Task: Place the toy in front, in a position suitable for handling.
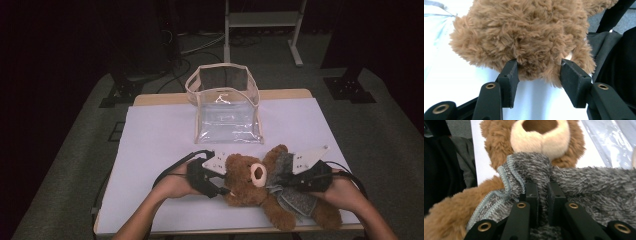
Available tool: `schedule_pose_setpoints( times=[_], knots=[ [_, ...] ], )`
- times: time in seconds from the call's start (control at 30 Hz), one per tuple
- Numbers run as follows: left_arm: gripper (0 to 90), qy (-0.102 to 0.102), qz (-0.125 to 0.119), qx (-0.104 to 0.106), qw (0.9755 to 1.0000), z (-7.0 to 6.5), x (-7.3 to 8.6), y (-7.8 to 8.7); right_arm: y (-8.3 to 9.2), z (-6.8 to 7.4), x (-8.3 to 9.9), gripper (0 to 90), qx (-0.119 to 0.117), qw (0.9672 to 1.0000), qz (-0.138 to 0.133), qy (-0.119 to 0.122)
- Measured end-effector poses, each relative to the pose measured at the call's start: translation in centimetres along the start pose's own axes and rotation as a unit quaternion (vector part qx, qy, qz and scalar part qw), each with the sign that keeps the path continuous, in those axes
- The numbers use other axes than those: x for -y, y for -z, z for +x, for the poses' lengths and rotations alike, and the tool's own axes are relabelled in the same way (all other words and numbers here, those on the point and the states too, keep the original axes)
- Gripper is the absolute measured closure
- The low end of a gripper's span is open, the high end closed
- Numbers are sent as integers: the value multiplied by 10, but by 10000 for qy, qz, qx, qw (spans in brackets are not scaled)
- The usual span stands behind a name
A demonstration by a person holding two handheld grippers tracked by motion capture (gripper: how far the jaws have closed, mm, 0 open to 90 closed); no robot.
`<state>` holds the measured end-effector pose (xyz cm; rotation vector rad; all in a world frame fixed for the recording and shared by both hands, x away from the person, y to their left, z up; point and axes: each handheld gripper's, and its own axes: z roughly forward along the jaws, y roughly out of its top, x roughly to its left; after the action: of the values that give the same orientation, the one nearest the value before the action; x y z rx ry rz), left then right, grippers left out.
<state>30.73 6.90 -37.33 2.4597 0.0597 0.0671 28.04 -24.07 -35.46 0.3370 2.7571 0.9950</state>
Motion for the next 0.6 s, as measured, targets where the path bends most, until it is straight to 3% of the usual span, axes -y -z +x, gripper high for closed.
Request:
schedule_pose_setpoints(
  times=[0.17, 0.2, 0.27, 0.47, 0.5, 0.6],
  knots=[
    [510, 82, -62, 50, 9999, 1, 2, -7, 1, 2, -2, 807, 51, 10000, 49, 35],
    [510, 224, -112, 165, 9996, 3, 6, -10, 1, 4, -6, 807, -28, 10000, -45, 32],
    [512, 247, -106, 214, 9994, 4, 7, -11, 2, 6, -13, 807, -65, 9999, -94, 91],
    [515, 181, -123, 216, 9995, 3, 1, -12, -2, 18, -39, 807, -239, 9983, -262, 462],
    [514, 106, -64, 199, 9997, 1, -3, -15, -8, 23, -51, 807, -322, 9973, -260, 614],
    [513, 77, -61, 218, 9997, -1, -6, -17, -11, 27, -58, 807, -396, 9965, -297, 679]
  ],
)
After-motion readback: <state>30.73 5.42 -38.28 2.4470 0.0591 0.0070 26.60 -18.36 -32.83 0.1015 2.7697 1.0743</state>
